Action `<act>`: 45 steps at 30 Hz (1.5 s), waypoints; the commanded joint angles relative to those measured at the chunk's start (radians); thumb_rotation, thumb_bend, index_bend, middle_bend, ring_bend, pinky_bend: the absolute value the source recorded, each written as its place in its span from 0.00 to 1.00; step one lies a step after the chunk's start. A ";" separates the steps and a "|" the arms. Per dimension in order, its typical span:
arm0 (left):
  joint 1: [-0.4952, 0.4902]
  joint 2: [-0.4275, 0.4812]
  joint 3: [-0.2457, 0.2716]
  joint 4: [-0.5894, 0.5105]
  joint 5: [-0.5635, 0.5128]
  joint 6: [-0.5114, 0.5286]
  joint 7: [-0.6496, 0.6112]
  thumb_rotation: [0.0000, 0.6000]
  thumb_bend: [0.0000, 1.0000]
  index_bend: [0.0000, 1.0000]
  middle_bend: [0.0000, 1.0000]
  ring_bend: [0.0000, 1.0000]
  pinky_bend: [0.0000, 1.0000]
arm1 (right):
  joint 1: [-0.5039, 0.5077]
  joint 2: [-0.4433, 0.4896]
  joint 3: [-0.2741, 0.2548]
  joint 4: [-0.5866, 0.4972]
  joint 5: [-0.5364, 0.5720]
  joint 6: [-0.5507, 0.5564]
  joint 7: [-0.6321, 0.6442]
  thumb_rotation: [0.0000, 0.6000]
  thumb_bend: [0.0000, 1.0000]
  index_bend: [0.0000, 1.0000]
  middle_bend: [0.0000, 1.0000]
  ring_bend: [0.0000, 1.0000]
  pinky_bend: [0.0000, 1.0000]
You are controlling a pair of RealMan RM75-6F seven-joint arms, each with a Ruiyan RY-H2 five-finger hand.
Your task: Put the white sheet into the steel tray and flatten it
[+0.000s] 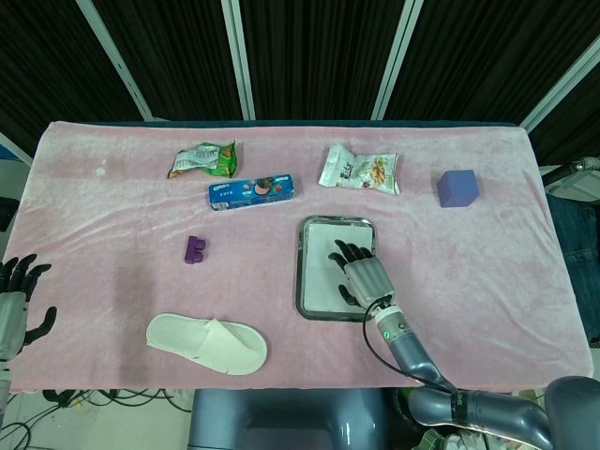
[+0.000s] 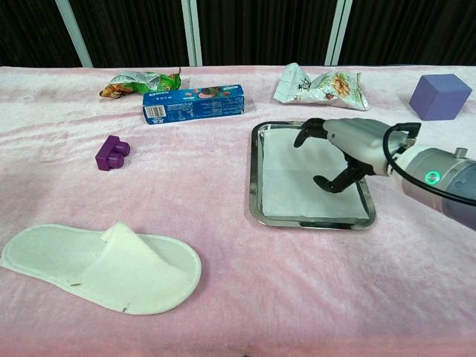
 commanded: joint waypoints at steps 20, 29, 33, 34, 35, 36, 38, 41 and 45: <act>-0.002 -0.001 0.003 0.010 -0.003 -0.007 -0.004 1.00 0.38 0.19 0.06 0.00 0.00 | 0.047 -0.021 -0.017 0.074 0.029 -0.082 0.017 1.00 0.33 0.26 0.10 0.12 0.18; -0.001 0.002 0.000 0.004 -0.008 -0.006 -0.002 1.00 0.38 0.19 0.06 0.00 0.00 | 0.064 -0.022 -0.035 0.107 0.019 -0.122 0.032 1.00 0.33 0.29 0.10 0.12 0.18; -0.002 0.003 0.002 0.004 -0.008 -0.007 -0.001 1.00 0.38 0.19 0.06 0.00 0.00 | 0.067 -0.020 -0.040 0.117 0.010 -0.132 0.042 1.00 0.33 0.29 0.10 0.12 0.18; -0.002 0.003 0.002 0.004 -0.007 -0.007 -0.002 1.00 0.38 0.19 0.06 0.00 0.00 | 0.068 -0.019 -0.041 0.120 0.008 -0.135 0.044 1.00 0.33 0.29 0.10 0.12 0.18; -0.002 0.003 0.002 0.004 -0.007 -0.007 -0.002 1.00 0.38 0.19 0.06 0.00 0.00 | 0.070 -0.018 -0.042 0.123 0.006 -0.138 0.047 1.00 0.33 0.29 0.10 0.12 0.18; -0.002 0.003 0.002 0.004 -0.007 -0.007 -0.002 1.00 0.38 0.19 0.06 0.00 0.00 | 0.071 -0.016 -0.043 0.125 0.003 -0.141 0.051 1.00 0.33 0.29 0.10 0.12 0.18; -0.002 0.003 0.002 0.004 -0.008 -0.008 -0.002 1.00 0.38 0.19 0.06 0.00 0.00 | 0.073 -0.011 -0.044 0.128 -0.006 -0.147 0.061 1.00 0.33 0.29 0.10 0.12 0.18; -0.002 0.003 0.002 0.003 -0.007 -0.008 -0.002 1.00 0.38 0.19 0.06 0.00 0.00 | 0.077 0.003 -0.051 0.132 -0.037 -0.159 0.084 1.00 0.33 0.29 0.10 0.12 0.18; -0.002 0.002 0.002 0.004 -0.008 -0.008 -0.002 1.00 0.38 0.19 0.06 0.00 0.00 | 0.077 0.011 -0.056 0.138 -0.052 -0.163 0.100 1.00 0.33 0.29 0.10 0.12 0.18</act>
